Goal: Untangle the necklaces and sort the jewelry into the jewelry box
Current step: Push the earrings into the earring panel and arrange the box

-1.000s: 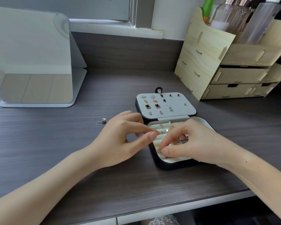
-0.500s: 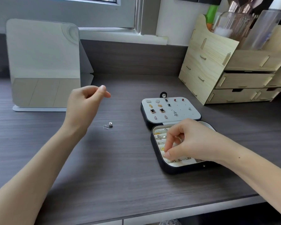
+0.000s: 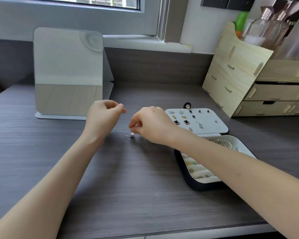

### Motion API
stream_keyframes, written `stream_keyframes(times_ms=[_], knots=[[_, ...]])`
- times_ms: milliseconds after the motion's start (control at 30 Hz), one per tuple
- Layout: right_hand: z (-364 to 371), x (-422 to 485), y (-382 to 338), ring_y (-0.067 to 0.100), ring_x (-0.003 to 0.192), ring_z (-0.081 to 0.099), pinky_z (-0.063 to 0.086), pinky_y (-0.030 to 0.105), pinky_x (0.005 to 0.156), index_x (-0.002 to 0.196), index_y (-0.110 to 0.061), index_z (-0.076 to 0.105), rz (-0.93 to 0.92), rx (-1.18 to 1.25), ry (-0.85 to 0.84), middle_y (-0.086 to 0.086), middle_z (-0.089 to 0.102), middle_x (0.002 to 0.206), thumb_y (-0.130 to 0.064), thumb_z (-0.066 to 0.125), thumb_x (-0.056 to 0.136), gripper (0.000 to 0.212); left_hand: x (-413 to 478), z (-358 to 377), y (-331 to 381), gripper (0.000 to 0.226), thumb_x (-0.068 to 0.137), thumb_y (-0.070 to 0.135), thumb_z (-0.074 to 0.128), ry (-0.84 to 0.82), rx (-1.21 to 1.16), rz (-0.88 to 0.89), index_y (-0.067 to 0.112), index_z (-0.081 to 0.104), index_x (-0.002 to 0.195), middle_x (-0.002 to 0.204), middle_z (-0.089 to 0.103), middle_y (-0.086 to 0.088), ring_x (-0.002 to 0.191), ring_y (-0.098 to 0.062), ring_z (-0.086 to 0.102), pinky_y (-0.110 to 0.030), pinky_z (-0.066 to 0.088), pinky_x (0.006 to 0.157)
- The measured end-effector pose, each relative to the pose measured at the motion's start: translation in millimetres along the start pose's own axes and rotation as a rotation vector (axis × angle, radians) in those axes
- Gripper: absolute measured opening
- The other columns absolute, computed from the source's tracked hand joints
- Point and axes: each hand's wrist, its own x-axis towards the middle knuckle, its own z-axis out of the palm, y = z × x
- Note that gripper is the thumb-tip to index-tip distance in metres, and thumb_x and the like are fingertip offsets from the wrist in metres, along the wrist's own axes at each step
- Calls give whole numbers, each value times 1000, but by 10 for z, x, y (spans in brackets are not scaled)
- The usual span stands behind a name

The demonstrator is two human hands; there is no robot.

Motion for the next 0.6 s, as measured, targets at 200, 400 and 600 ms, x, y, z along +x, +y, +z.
stream_keyframes(times_ms=[200,400,600], knots=[[68,141,-20,19,94,58,34,28,80,90,-20,70,-31,-69,-43,-6,62,90,-20,59,89,11,-5,4,9,25,88,16,56,-10,34,-7,17,65,65,68,58,8,68,-7,51,-28,40,72],[-123,100,52,17,78,63,46,27,68,78,-15,71,96,156,34,0,70,80,-22,62,87,15,-35,8,39,23,87,16,56,-79,21,11,16,66,66,64,58,3,62,-10,50,-21,40,60],[-540,-457,125,18,70,71,59,29,68,85,-3,56,243,968,31,12,70,79,-3,47,95,13,-136,69,110,20,88,17,57,-294,-33,67,12,71,75,67,61,0,58,-5,52,-13,40,53]])
